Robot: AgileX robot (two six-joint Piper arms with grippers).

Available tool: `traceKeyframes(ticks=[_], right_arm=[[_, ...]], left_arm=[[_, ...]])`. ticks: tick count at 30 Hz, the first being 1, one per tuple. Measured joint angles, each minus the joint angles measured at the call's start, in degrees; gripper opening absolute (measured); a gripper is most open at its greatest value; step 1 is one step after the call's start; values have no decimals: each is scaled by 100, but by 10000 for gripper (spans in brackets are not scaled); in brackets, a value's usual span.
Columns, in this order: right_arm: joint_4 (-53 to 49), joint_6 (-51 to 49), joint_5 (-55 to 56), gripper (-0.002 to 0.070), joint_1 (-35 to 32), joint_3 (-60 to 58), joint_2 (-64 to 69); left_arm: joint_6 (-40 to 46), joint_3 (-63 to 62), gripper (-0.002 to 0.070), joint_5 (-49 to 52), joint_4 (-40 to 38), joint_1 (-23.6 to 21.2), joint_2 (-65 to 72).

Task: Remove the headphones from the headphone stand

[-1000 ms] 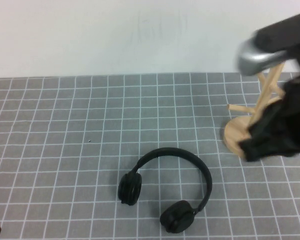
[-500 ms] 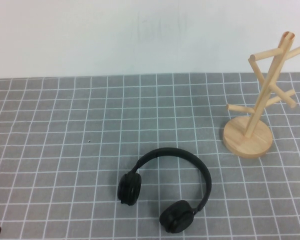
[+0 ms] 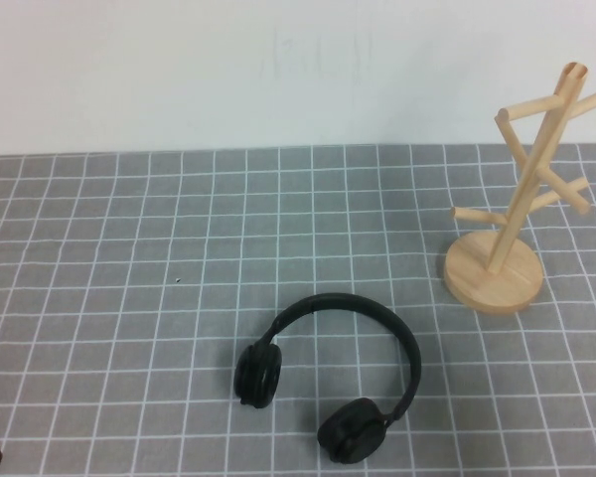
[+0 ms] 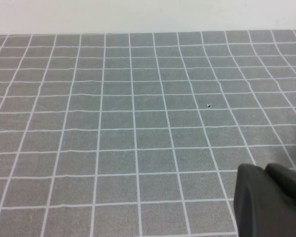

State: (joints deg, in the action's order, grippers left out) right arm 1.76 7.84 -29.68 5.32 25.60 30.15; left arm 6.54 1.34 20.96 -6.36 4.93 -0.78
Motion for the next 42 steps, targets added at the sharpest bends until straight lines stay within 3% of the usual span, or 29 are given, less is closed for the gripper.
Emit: traceKeyframes(ticks=[8,14,25,42], right_arm=[[135,79,1623,-9,-1084,-1721,-1958],[253,83,1876,-9,-1397,-2528,-3007],[338,83,795,-9,-1397,-2703,-3058],[338,83,732,-9,-1397,-2703,-3058]], left_arm=[[0,0,-6,0,0,0,0],[0,0,-6,0,0,0,0],[0,0,-6,0,0,0,0],[0,0,-6,0,0,0,0]])
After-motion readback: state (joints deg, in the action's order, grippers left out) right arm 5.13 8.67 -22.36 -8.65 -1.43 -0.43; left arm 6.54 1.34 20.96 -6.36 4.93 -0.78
